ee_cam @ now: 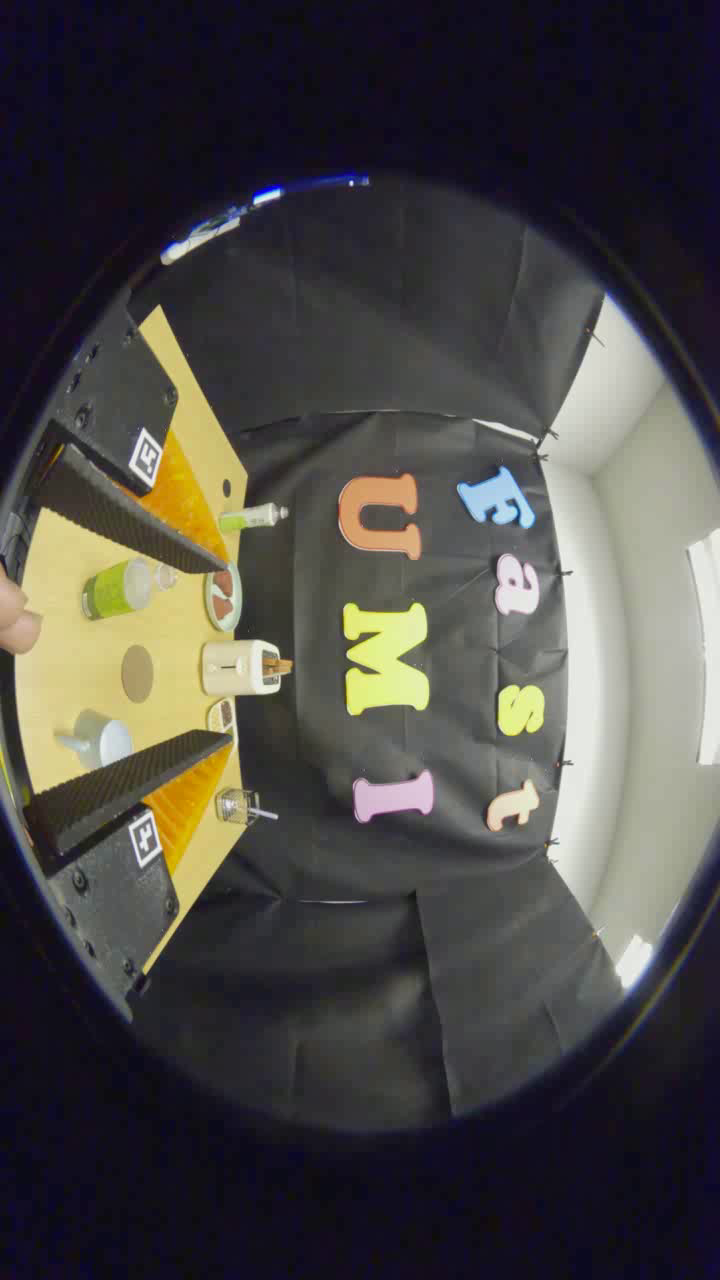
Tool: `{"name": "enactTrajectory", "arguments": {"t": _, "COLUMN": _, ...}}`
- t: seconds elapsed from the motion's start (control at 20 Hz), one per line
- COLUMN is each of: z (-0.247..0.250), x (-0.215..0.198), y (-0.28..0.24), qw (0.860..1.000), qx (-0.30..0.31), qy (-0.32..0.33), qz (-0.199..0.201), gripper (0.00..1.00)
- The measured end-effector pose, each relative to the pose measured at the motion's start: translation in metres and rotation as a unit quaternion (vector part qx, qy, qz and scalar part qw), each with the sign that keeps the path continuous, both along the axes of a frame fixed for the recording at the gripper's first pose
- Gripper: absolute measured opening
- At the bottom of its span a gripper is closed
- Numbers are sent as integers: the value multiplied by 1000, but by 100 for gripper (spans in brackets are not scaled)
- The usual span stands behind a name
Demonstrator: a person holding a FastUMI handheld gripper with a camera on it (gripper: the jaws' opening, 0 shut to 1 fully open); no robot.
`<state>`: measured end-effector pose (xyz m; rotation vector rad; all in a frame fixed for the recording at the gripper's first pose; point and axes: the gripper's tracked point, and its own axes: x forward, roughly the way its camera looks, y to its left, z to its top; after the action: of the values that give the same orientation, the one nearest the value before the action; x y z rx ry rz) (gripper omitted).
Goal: Take the bottle from table, then pour the juice into the cup, finally place the bottle on the coaster
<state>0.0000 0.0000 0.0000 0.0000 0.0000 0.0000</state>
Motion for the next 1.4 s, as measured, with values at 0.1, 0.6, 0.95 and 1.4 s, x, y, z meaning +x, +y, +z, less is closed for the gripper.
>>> {"name": "enactTrajectory", "arguments": {"t": 0.1, "z": -2, "x": -1, "y": 8, "qw": 1000, "qx": -3, "qy": -1, "qz": 7, "gripper": 100}}
{"name": "enactTrajectory", "arguments": {"t": 0.6, "z": -12, "x": -1, "y": 11, "qw": 1000, "qx": 8, "qy": 1, "qz": 3, "gripper": 100}}
{"name": "enactTrajectory", "arguments": {"t": 0.95, "z": -29, "x": 9, "y": 13, "qw": 1000, "qx": 3, "qy": 9, "qz": -8, "gripper": 100}}
{"name": "enactTrajectory", "arguments": {"t": 1.4, "z": -86, "x": 58, "y": 33, "qw": 999, "qx": -7, "qy": 35, "qz": -22, "gripper": 100}}
